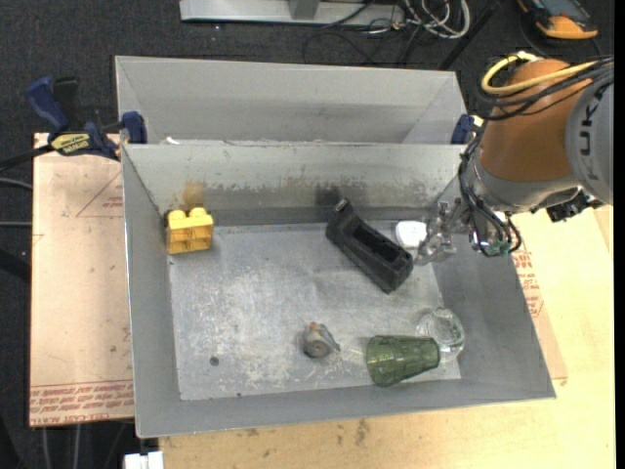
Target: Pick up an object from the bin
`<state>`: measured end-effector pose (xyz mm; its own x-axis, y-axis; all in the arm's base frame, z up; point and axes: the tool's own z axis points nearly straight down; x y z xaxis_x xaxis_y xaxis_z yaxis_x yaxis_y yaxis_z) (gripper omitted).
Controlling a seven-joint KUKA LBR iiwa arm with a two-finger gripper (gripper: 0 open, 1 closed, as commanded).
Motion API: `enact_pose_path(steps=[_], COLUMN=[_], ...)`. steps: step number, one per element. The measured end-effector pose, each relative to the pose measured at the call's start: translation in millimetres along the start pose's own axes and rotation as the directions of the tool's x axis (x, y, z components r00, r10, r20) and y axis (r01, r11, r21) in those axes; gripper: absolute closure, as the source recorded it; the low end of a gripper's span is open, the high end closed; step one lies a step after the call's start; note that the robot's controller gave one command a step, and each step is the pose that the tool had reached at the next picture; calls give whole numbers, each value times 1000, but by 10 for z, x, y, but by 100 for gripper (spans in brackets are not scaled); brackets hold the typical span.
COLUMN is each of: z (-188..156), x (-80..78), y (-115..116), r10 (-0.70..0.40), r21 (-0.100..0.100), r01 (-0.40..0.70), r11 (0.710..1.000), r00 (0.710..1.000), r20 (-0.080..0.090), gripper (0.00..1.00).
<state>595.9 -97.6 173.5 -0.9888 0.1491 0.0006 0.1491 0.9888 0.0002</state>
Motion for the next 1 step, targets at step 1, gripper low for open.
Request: enact_pose_path(steps=[1], z=[-280], x=[55], y=[60], r10=[-265], r21=[0], r01=[265], r11=[964], r00=[964], r20=[5], gripper=[100])
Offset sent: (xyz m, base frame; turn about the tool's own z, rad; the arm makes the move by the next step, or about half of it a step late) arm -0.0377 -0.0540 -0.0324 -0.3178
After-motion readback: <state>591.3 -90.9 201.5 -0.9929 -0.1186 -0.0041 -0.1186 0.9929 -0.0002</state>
